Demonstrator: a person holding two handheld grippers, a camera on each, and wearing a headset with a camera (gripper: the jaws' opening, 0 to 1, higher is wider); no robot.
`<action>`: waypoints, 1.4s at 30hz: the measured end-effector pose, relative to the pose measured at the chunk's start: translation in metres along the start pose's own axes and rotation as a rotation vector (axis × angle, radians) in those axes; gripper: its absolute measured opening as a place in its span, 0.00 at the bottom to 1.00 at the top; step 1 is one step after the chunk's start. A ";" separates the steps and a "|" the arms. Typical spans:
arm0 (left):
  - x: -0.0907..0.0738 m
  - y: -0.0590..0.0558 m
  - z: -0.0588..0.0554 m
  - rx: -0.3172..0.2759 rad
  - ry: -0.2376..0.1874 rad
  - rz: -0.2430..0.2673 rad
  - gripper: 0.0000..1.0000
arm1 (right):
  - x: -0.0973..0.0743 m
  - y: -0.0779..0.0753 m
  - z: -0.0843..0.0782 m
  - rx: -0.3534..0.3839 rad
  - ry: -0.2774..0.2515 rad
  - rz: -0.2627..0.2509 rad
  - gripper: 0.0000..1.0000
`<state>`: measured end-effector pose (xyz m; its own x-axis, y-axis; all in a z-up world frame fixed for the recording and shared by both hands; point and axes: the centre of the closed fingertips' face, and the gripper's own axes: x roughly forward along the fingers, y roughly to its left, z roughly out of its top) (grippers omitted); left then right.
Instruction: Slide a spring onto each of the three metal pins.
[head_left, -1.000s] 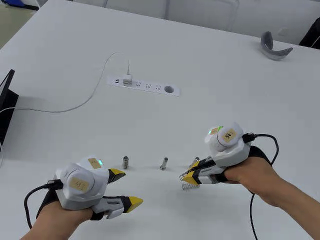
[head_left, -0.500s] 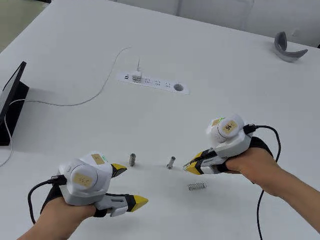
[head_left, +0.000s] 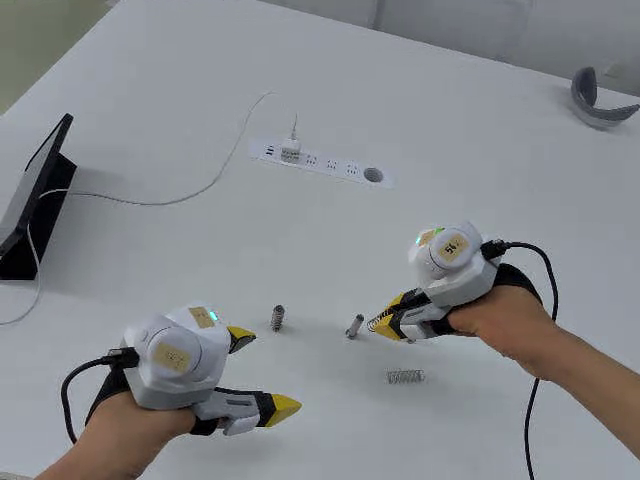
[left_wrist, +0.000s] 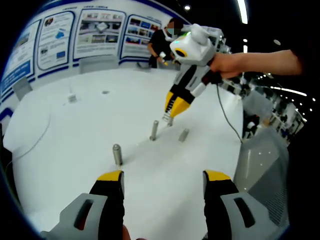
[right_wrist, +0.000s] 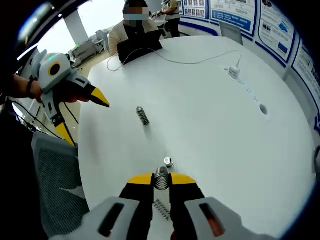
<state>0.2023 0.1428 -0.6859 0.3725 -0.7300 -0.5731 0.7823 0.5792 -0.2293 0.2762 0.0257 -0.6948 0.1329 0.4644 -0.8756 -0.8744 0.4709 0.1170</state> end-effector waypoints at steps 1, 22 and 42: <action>0.000 0.000 0.000 -0.001 0.000 0.000 0.65 | 0.000 0.000 0.001 -0.003 0.001 0.001 0.13; -0.005 0.002 -0.013 -0.039 0.011 0.008 0.67 | 0.018 -0.008 0.008 -0.039 0.034 0.007 0.13; -0.006 0.003 -0.013 -0.047 0.010 0.012 0.67 | 0.037 -0.007 0.007 -0.099 0.071 0.008 0.13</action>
<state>0.1958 0.1532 -0.6931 0.3764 -0.7192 -0.5840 0.7535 0.6045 -0.2587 0.2905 0.0449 -0.7244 0.0954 0.4121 -0.9061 -0.9176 0.3893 0.0805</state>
